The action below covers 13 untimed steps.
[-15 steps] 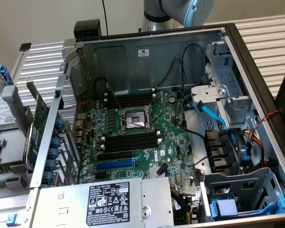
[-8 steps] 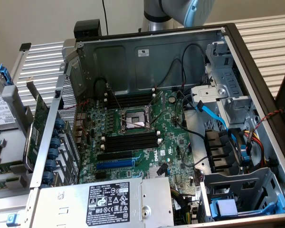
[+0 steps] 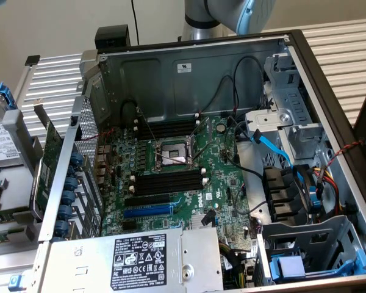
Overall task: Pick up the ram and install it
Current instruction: 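Pick up the ram and move it above insertion slot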
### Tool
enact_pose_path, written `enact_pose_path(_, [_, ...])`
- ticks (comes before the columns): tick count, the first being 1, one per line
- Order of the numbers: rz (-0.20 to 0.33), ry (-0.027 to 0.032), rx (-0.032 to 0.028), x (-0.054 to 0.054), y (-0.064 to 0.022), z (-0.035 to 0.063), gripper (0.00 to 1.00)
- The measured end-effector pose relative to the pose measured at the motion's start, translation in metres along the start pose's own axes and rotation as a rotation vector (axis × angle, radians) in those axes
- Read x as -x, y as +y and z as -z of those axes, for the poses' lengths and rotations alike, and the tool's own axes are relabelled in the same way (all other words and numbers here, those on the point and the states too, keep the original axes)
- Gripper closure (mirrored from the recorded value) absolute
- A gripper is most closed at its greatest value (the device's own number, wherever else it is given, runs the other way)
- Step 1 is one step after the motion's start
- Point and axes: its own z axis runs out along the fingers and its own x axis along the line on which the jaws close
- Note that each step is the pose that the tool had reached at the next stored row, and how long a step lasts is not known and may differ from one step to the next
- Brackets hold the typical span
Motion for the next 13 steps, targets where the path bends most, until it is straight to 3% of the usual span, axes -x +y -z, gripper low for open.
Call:
enact_pose_path(3, [-0.003, 0.0001, 0.0001, 0.000, -0.0001, -0.0054, 0.52])
enact_pose_path(8, [-0.006, 0.0054, -0.0002, 0.000, -0.0002, -0.0131, 0.52])
enact_pose_path(13, [-0.009, 0.0150, -0.0050, 0.000, -0.0002, -0.0183, 0.52])
